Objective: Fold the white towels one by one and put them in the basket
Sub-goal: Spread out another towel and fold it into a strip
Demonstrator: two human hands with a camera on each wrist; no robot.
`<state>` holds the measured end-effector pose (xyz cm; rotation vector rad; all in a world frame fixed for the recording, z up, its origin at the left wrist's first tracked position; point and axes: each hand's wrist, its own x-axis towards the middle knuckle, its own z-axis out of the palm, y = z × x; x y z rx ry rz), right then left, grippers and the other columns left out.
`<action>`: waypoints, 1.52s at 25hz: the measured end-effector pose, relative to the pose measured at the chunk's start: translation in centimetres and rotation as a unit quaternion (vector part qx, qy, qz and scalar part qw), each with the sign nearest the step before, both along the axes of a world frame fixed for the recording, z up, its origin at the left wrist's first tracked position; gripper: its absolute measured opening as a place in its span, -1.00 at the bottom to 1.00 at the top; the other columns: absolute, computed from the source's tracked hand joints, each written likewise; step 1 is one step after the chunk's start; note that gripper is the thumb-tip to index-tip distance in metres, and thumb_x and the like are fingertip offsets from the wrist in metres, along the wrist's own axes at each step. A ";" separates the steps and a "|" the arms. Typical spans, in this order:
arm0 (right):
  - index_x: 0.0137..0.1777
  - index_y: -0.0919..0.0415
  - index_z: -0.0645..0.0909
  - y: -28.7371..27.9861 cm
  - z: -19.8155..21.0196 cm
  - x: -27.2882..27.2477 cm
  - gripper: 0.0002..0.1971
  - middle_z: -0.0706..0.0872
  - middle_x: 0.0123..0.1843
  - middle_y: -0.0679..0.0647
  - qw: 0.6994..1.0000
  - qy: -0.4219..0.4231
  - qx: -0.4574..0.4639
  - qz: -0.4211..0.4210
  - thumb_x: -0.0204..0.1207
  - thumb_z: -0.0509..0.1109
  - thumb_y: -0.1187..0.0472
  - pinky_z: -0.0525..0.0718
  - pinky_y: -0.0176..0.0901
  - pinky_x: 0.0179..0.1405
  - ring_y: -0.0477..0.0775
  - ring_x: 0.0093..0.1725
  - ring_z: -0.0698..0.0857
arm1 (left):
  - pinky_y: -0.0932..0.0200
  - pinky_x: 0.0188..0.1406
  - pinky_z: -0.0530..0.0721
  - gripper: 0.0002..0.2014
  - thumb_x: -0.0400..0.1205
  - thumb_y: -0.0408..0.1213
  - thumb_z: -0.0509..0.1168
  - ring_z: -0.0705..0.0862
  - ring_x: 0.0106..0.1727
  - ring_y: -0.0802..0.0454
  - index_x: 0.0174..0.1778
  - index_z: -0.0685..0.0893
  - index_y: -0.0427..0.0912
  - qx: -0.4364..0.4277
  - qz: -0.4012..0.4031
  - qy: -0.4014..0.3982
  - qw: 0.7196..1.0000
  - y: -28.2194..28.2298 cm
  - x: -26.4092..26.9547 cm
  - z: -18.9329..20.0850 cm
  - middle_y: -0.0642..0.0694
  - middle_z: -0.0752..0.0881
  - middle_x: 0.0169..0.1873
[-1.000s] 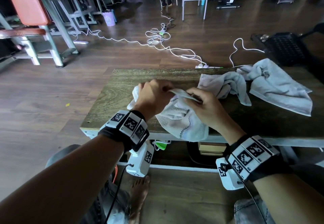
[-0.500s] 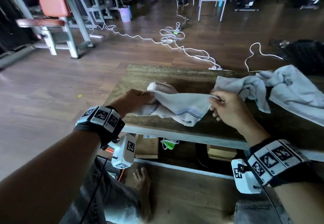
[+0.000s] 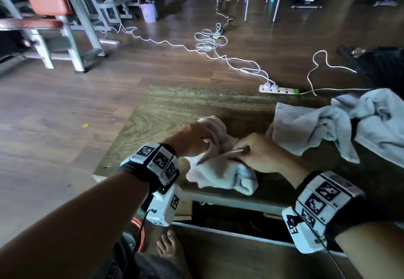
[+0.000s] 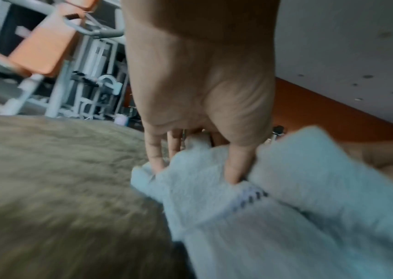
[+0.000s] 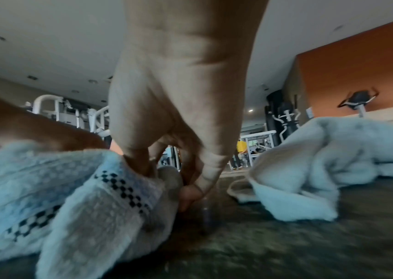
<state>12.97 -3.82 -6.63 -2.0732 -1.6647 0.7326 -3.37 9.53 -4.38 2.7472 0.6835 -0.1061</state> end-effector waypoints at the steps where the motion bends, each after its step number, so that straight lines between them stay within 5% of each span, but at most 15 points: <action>1: -0.18 0.06 0.83 1.3 0.5 0.5 -0.86 0.84 -0.24 -0.08 1.000 0.000 -0.006 -0.003 0.59 0.48 0.13 0.69 0.02 0.05 -0.08 -0.12 0.79 | 0.52 -0.05 0.36 -0.70 0.66 -0.29 0.19 0.68 0.21 0.03 0.20 0.77 -0.22 0.015 0.011 0.017 1.000 1.0 1.7 0.6 -0.09 0.77 0.18; 3: -0.15 0.06 0.86 4.5 2.6 3.1 -0.90 0.85 -0.20 -0.12 0.999 0.020 0.038 -0.026 0.55 0.54 0.10 0.71 -0.07 -0.03 -0.16 -0.12 0.77 | 0.49 -0.14 0.50 -0.69 0.65 -0.29 0.21 0.70 0.14 0.03 0.22 0.78 -0.21 0.012 0.034 -0.015 0.999 3.8 5.6 3.2 -0.06 0.78 0.12; 6: -0.32 0.05 0.79 10.5 7.4 9.2 -0.84 0.69 -0.41 -0.19 0.977 -0.005 0.186 -0.100 0.49 0.55 0.11 0.58 -0.12 -0.24 -0.26 -0.37 0.55 | 0.14 0.12 0.64 -0.54 0.51 -0.05 0.16 0.74 0.19 -0.09 0.21 0.80 -0.07 0.054 0.095 -0.150 0.983 9.1 10.5 7.5 -0.18 0.80 0.15; 10: -0.14 0.09 0.84 15.2 12.0 15.9 -0.90 0.77 -0.31 0.01 0.936 -0.059 0.289 -0.192 0.50 0.48 0.24 0.55 -0.22 -0.34 -0.25 -0.38 0.54 | 0.25 0.05 0.62 -0.70 0.57 -0.27 0.29 0.76 0.14 -0.07 0.16 0.81 -0.07 0.061 0.217 -0.296 0.928 15.6 13.7 11.4 -0.13 0.82 0.09; 13: 0.01 0.15 0.83 15.4 13.3 19.3 -0.87 0.75 -0.17 0.07 0.899 -0.066 0.336 -0.272 0.58 0.45 0.27 0.52 -0.52 -0.44 -0.36 -0.51 0.60 | 0.10 0.05 0.69 -0.74 0.53 -0.13 0.37 0.77 0.06 -0.17 0.10 0.83 -0.03 0.084 0.287 -0.318 0.900 19.0 12.1 11.7 -0.21 0.81 -0.01; 16: 0.12 0.10 0.77 15.0 12.1 20.6 -0.88 0.75 -0.21 0.10 0.880 0.051 0.332 -0.337 0.62 0.47 0.18 0.79 -0.24 -0.27 -0.24 -0.61 0.66 | 0.09 -0.16 0.69 -0.79 0.53 -0.11 0.34 0.78 -0.12 -0.25 -0.01 0.83 0.01 0.102 0.298 -0.267 0.911 20.4 10.9 10.8 -0.23 0.80 -0.16; 19: 0.16 0.17 0.69 14.8 10.0 20.1 -0.86 0.71 -0.31 0.17 0.870 0.164 0.300 -0.355 0.64 0.45 0.25 0.86 -0.03 -0.28 -0.01 -0.46 0.75 | 0.01 -0.37 0.80 -0.92 0.56 -0.28 0.40 0.81 -0.41 -0.26 -0.21 0.80 -0.06 -0.036 0.321 -0.336 0.885 21.0 11.2 9.3 -0.22 0.81 -0.19; 21: 0.17 0.24 0.66 14.1 9.3 19.5 -0.86 0.74 -0.23 0.20 0.858 0.215 0.299 -0.359 0.65 0.42 0.29 0.87 -0.01 -0.26 0.07 -0.32 0.80 | -0.10 -0.38 0.84 -0.97 0.57 -0.33 0.45 0.82 -0.37 -0.30 -0.18 0.77 -0.18 -0.157 0.341 -0.388 0.842 20.5 11.8 8.3 -0.20 0.76 -0.17; 24: 0.23 0.23 0.68 12.8 9.5 19.3 -0.81 0.82 -0.03 0.18 0.859 0.244 0.292 -0.342 0.64 0.45 0.28 0.85 -0.10 -0.15 0.14 -0.19 0.87 | -0.06 -0.23 0.85 -0.77 0.61 -0.44 0.39 0.75 -0.43 -0.09 -0.35 0.72 -0.11 -0.231 0.316 -0.481 0.784 20.2 12.0 7.7 -0.13 0.72 -0.40; 28: 0.14 0.07 0.73 9.9 11.4 18.2 -0.86 0.86 0.03 0.03 0.875 0.222 0.318 -0.289 0.62 0.48 0.17 0.83 -0.15 -0.02 0.01 -0.08 0.88 | 0.26 -0.30 0.55 -0.88 0.55 -0.24 0.42 0.55 -0.37 0.13 -0.31 0.75 -0.01 -0.051 0.254 -0.481 0.837 19.5 9.5 8.6 -0.05 0.67 -0.40; 30: -0.01 -0.02 0.76 7.8 11.9 16.9 -0.93 0.85 -0.06 0.02 0.889 0.175 0.323 -0.274 0.60 0.50 0.19 0.79 -0.26 -0.12 -0.07 -0.21 0.83 | 0.31 -0.39 0.47 -0.90 0.55 -0.18 0.43 0.49 -0.45 0.27 -0.27 0.76 -0.05 -0.027 0.219 -0.425 0.878 17.8 6.7 8.0 -0.01 0.63 -0.45; 32: -0.03 0.10 0.81 5.4 11.0 15.9 -0.93 0.81 -0.13 0.08 0.931 0.067 0.286 -0.216 0.53 0.55 0.26 0.65 -0.46 -0.24 -0.25 -0.37 0.69 | 0.32 -0.48 0.44 -0.84 0.53 -0.14 0.46 0.45 -0.51 0.23 -0.28 0.78 -0.15 -0.027 0.199 -0.344 0.917 15.6 3.7 6.9 -0.04 0.59 -0.50; 34: -0.03 0.23 0.85 2.6 9.7 14.5 -0.88 0.81 -0.08 0.10 0.964 -0.025 0.230 -0.128 0.45 0.61 0.29 0.57 -0.57 -0.15 -0.37 -0.27 0.69 | 0.31 -0.47 0.49 -0.86 0.53 -0.15 0.50 0.53 -0.42 0.13 -0.19 0.85 -0.15 -0.025 0.182 -0.244 0.952 13.4 0.3 6.3 -0.12 0.68 -0.46; 36: -0.06 0.28 0.86 -0.5 8.9 12.8 -0.87 0.84 -0.04 0.08 0.981 -0.030 0.179 -0.063 0.41 0.62 0.29 0.59 -0.51 -0.02 -0.35 -0.10 0.74 | 0.46 -0.46 0.46 -0.90 0.57 -0.24 0.49 0.58 -0.33 0.11 -0.09 0.85 -0.18 -0.024 0.151 -0.147 0.977 10.7 -2.9 6.5 -0.19 0.78 -0.34; 38: -0.12 0.24 0.86 -3.4 8.8 10.6 -0.94 0.87 -0.10 0.03 0.989 0.002 0.140 -0.042 0.45 0.60 0.27 0.65 -0.24 -0.05 -0.19 -0.13 0.77 | 0.41 -0.41 0.48 -0.89 0.58 -0.20 0.48 0.59 -0.32 0.10 -0.11 0.84 -0.16 -0.028 0.138 -0.093 0.986 7.9 -5.6 6.8 -0.21 0.79 -0.30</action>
